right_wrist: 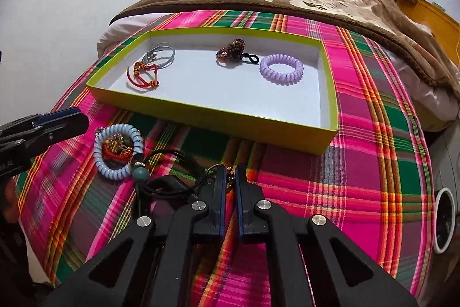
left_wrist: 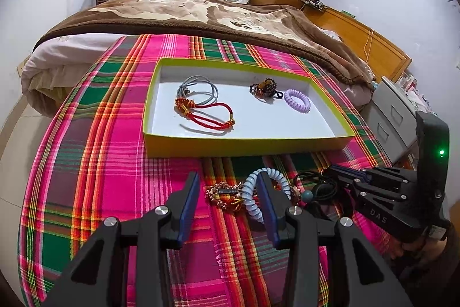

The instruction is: Organize jewelry

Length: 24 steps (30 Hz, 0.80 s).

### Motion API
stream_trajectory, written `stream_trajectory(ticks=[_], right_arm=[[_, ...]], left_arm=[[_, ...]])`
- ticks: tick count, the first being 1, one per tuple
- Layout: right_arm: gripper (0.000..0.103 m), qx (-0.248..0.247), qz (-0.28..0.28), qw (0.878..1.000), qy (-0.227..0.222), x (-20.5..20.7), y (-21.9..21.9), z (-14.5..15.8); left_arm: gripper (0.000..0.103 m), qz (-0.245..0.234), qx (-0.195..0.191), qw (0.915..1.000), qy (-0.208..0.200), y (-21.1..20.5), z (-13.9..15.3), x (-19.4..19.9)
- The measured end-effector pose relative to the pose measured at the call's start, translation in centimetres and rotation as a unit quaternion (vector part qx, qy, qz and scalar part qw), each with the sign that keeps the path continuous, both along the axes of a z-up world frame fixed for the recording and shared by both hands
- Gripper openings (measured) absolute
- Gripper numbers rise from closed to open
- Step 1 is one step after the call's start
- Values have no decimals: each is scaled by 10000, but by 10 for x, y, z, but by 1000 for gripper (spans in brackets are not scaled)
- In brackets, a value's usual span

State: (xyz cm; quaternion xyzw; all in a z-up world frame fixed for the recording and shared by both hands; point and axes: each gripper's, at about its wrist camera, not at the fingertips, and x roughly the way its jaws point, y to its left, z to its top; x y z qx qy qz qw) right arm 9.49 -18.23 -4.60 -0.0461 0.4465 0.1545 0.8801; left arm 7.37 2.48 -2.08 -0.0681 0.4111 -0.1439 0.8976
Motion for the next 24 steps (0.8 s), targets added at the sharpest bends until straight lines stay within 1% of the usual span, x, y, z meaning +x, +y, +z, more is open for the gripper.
stream_trajectory(ticks=[4,7,13,17,24], right_arm=[[5,82,-83,9999,-16,0,-5,0],[3,181,-214,9995,-128,-2,-12,5],[3,351,-363,9984,-247,-4,-23,12],[3,430,-431,9977,-300,-5,-28,15],[3,589,-560,9959,-396,-12,-39,21]], left_arm=[[42,-38,-10,10000,24,0,-1,0],[42,-37,12,10000,35,-1,-2,0],[42,-127,45,9998,116,-6,-6,3],[42,-201,148,9996,165,-12,-10,6],[42,-194,281,9993,183,-18,-13,8]])
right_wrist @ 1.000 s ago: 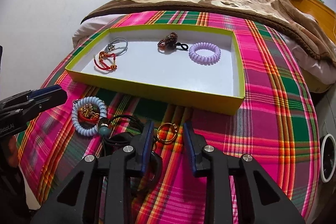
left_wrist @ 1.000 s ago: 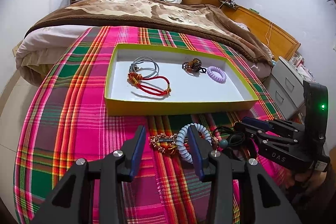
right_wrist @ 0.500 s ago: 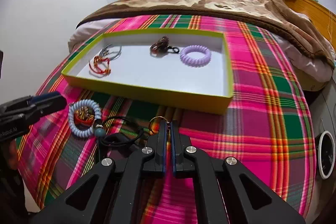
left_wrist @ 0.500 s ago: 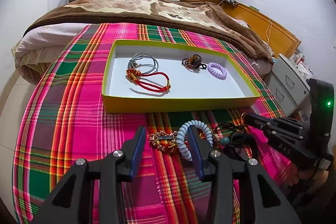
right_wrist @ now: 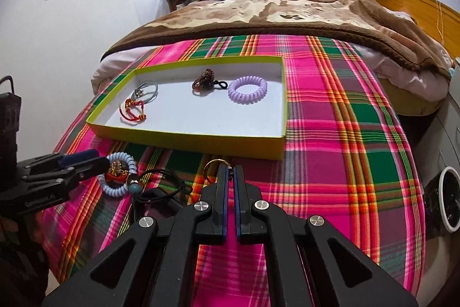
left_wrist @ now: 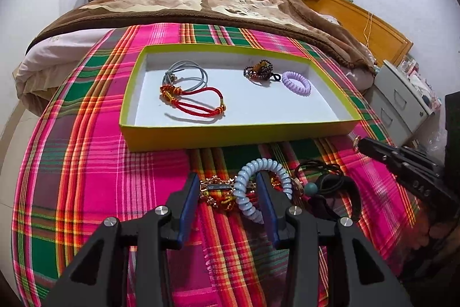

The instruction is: Organize jewelry

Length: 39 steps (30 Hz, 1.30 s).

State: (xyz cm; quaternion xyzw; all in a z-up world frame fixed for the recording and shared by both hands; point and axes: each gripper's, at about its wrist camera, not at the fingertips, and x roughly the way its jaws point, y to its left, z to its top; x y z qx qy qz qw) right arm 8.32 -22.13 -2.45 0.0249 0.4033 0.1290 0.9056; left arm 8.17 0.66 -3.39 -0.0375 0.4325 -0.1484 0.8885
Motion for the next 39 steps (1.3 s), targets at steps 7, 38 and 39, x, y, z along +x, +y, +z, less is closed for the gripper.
stream_trajectory(ticks=[7,38,39], right_arm=[[3,39,-35,10000,-50,-5,-6,3],[3,208,-60,9997,-90,-7,-15,3],[3,211,-62,9997,-96,-7,-15,3]], left_arm=[[42,-108,241,9996,-60,-10,3,4],[12,-939,-332,9944,357,-11,12,11],[12,-944,-382,9942,341,-9,14,9]])
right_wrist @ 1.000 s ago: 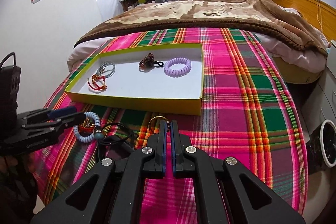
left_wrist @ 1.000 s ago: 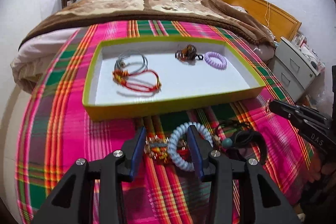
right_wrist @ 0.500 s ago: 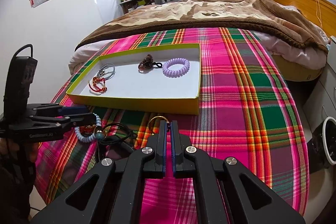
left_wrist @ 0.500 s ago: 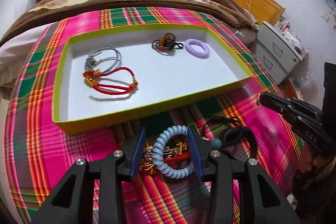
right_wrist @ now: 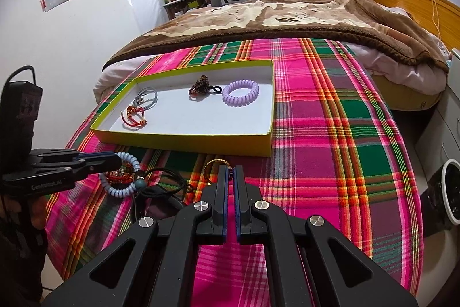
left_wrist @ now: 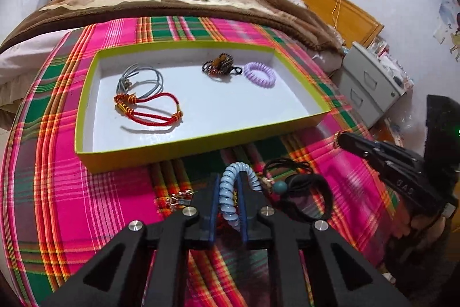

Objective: Organize jewelry
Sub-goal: 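Grasp the light blue coil bracelet with the left tool and lift it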

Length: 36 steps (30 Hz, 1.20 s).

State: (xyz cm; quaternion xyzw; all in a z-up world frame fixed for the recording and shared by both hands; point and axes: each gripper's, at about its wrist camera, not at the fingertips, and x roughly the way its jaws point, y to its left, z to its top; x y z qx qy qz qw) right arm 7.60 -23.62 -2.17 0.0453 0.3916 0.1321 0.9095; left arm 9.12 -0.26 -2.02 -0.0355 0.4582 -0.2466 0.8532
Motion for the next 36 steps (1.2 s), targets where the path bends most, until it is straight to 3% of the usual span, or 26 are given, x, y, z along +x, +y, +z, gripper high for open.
stream_trajectory(ticks=[16,18,23,27,31,36], right_arm=[[3,0,-20,9999,-112,-5,0,10],[3,-7,-26,9999,-126,-4,0,12],[3,-11,-61,9998,-171,-6,-1,17],[3,-19,-60,9999,-157,-7,-1,16],[3,-16,-72,9999,-137,-8,-3,16],[3,3,-42,9998,-177,-10,-2,17]], left_arm=[[12,94,-375,9985,-388,9,30,-4],[12,36,-566,9977,-364,10,35,-4],[12,-128,-633,9973,-356,0,36,-7],[12,-270,-307,9989,-247,-17,23,-14],[12,-473,-303,9980,-289,-23,22,-26],[12,60,226,9989,-417,-2,17,-25]])
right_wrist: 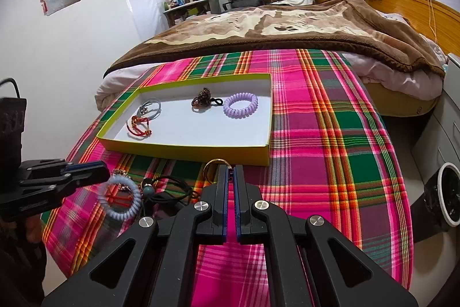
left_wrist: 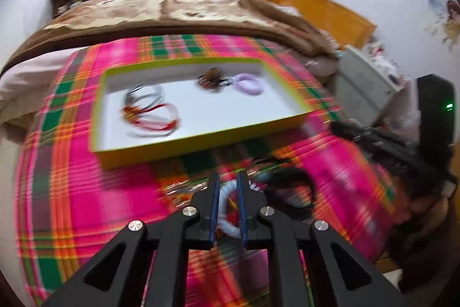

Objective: Organize jewelry
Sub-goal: 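Grasp the light blue coil bracelet with the left tool and lift it, then carry the gold ring and light blue coil over the white tray with both tools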

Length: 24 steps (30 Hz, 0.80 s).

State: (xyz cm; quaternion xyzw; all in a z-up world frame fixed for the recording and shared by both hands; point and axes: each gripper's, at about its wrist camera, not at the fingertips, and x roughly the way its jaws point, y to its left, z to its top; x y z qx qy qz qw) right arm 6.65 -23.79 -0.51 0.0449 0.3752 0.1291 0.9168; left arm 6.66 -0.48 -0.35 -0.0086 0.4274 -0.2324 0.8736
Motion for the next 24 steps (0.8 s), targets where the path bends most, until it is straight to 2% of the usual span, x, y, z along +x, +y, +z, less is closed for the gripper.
stream_trajectory(ticks=[4,9,11,13,19,22,23,24], right_arm=[[3,8,22,10000,7,1,2,-1],[3,47,77,10000,2,-1,7,-1],[3,30,82,10000,3,-1,8,-1],[3,39,69,10000,20,-2,8,-2],[3,32,71,10000,29,-2,8,-3],[3,58,77,9999,27,-3,8,-3],[3,61,81,9999,26,-4,8,-3],[3,65,87,9999,26,-4,8,-2]], left_arm=[[13,69,437,9989,-149,8,-2,-9],[15,-9,55,10000,50,20,-11,-15],[30,-16,-94,9998,157,21,-15,-15],[34,47,-115,9996,253,18,-21,-15],[34,55,-44,9987,508,3,-35,-15],[31,213,51,9987,467,-1,-34,-14],[25,224,166,9988,415,-3,-34,-16],[14,235,292,9986,361,-4,-34,-18]])
